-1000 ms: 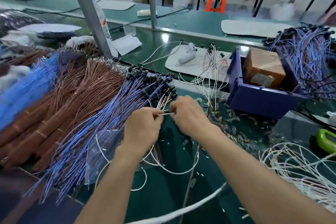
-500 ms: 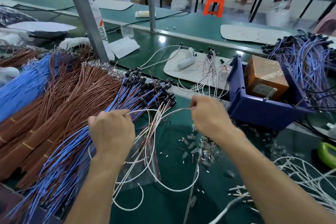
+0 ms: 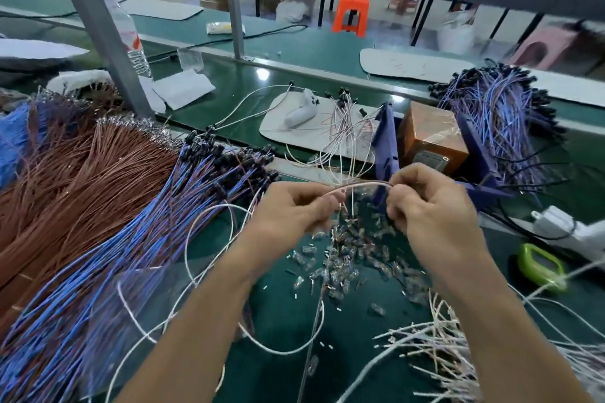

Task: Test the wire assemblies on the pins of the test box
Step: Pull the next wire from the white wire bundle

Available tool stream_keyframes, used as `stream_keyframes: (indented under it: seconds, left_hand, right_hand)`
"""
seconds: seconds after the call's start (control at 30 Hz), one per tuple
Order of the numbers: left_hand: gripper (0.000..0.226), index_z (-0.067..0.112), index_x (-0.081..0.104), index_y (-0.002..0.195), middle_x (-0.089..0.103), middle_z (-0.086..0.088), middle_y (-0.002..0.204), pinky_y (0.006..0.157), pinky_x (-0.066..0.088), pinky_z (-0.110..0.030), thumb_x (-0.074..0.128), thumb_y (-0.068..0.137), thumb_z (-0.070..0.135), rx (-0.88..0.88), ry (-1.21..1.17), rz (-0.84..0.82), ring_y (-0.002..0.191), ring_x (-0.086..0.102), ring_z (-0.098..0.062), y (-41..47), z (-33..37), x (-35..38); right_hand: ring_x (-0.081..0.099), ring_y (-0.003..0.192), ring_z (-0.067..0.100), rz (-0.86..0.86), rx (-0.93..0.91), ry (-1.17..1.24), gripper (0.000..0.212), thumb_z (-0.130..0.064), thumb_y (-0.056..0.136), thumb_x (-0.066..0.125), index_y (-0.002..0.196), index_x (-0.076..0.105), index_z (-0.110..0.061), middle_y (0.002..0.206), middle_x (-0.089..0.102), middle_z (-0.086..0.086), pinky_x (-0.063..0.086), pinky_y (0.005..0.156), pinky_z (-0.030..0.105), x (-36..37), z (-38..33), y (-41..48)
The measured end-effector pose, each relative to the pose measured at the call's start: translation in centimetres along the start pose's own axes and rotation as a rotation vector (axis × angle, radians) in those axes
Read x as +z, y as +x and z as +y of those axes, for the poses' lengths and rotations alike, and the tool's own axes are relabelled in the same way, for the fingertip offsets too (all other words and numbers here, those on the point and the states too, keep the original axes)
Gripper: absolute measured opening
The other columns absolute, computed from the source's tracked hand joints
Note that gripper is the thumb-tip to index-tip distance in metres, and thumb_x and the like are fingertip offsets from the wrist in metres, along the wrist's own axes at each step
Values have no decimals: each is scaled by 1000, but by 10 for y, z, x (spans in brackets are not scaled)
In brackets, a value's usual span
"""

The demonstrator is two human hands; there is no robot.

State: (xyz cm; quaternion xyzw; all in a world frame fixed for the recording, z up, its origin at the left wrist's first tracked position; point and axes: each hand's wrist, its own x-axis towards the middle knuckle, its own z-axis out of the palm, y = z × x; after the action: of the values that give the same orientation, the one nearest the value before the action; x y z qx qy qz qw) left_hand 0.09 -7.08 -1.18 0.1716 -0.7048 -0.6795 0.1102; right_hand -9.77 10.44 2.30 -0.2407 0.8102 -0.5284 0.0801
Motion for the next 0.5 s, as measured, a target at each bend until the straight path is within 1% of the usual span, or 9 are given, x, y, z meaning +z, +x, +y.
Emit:
stream_keyframes:
  seconds: [0.03,0.1,0.2,0.27,0.33,0.37,0.4,0.43,0.5]
  left_hand:
    - [10,17,82,94,72,5,69,61,54,-18,76,86,18,-30,-86,-28,60,64,-4,0,-1,-10]
    - [10,20,84,87,67,4,64,58,49,-14,76,81,22,-69,-69,-70,57,59,-5,2,1,-29]
    - [12,22,84,88,69,-5,66,65,43,-26,75,90,15,-79,110,-100,66,54,-19,5,3,-40]
    - [16,25,84,85,74,-6,70,61,38,-30,76,91,13,-75,194,-66,68,49,-23,6,7,-35]
    - [18,31,84,81,77,-3,72,61,41,-35,79,88,15,-35,282,6,64,51,-26,8,10,-27]
    - [19,34,83,79,77,0,71,62,44,-36,81,87,17,-7,325,57,61,55,-27,9,11,-22]
    - [20,37,82,77,76,2,69,58,46,-34,82,86,19,31,352,95,56,55,-24,8,13,-17]
    - [21,40,81,76,75,4,67,52,43,-28,82,85,21,79,357,101,50,51,-16,7,15,-11]
    - [19,41,82,79,73,5,64,46,38,-20,83,85,23,162,328,20,47,47,-5,2,19,7]
  right_hand:
    - [51,56,15,17,21,12,19,-18,96,55,86,66,-29,65,65,-1,43,55,39,-11,7,-2]
    - [51,60,21,54,77,32,22,-14,98,55,85,67,-28,64,64,-2,43,59,43,-28,20,-10]
    - [49,61,24,114,178,71,24,-9,98,57,85,68,-26,63,63,-1,39,61,42,-40,40,-28]
    - [48,59,23,152,231,84,26,-8,98,59,84,69,-27,63,64,0,39,60,42,-46,46,-40]
    - [49,55,18,164,234,29,26,-9,96,61,82,70,-29,64,66,2,40,57,41,-52,49,-51]
    - [49,53,15,148,216,-46,25,-10,95,62,82,70,-30,64,66,1,41,55,39,-55,49,-55]
    - [50,50,11,121,190,-145,23,-12,93,63,83,69,-32,64,67,-1,43,53,37,-59,48,-59]
    - [52,49,6,89,160,-250,22,-13,92,65,85,67,-33,66,68,-5,45,52,33,-61,45,-62]
    - [59,56,4,22,97,-388,27,-12,90,66,88,65,-39,74,69,-16,46,50,20,-63,34,-63]
